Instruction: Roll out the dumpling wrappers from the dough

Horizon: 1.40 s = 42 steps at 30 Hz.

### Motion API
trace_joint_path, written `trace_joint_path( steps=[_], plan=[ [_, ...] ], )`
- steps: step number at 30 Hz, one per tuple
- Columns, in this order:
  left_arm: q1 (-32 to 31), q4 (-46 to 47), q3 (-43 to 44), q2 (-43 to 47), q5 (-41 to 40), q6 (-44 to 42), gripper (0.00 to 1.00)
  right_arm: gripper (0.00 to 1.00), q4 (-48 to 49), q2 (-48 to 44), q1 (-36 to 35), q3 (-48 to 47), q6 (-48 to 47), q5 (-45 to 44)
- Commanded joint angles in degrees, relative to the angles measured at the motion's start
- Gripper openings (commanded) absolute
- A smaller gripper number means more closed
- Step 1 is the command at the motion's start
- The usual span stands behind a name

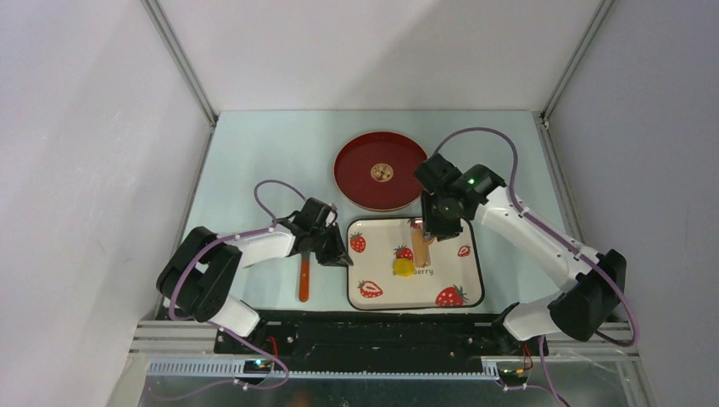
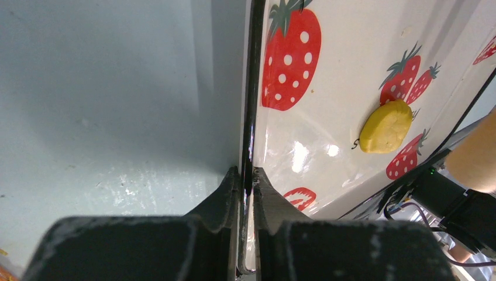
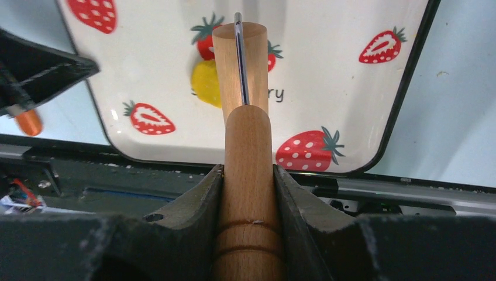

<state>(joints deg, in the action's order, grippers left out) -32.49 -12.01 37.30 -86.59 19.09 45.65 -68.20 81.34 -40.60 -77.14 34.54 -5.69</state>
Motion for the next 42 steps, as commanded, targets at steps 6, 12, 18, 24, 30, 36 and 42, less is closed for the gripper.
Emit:
trace_joint_path(
  steps=[6, 12, 18, 24, 30, 36, 42],
  plan=[
    [-0.8, -1.9, -1.4, -1.9, -2.8, 0.2, 0.0, 0.0, -1.6, 2.2, -3.9, -9.0, 1.7, -0.6],
    [-0.8, -1.9, -1.4, -1.9, -2.8, 0.2, 0.0, 0.0, -1.7, 6.0, -5.6, -9.2, 2.1, -1.3],
    [-0.8, -1.9, -1.4, -1.9, -2.8, 0.2, 0.0, 0.0, -0.4, 7.6, -6.2, -7.2, 2.0, -1.2],
    [-0.8, -1.9, -1.4, -2.0, -2.9, 0.2, 0.0, 0.0, 1.7, 8.0, -6.1, -4.2, 2.0, 0.1],
    [-0.8, -1.9, -1.4, -1.9, -2.8, 0.2, 0.0, 0.0, 2.0, 8.9, -6.1, -3.0, 2.0, 0.2],
    [-0.8, -1.9, -1.4, -1.8, -2.8, 0.2, 0.0, 0.0, 4.3, 9.5, -6.2, -1.1, 1.8, 2.1],
    [-0.8, -1.9, -1.4, -1.9, -2.8, 0.2, 0.0, 0.0, 5.4, 10.6, -6.6, 0.6, 1.8, 2.6]
  ],
)
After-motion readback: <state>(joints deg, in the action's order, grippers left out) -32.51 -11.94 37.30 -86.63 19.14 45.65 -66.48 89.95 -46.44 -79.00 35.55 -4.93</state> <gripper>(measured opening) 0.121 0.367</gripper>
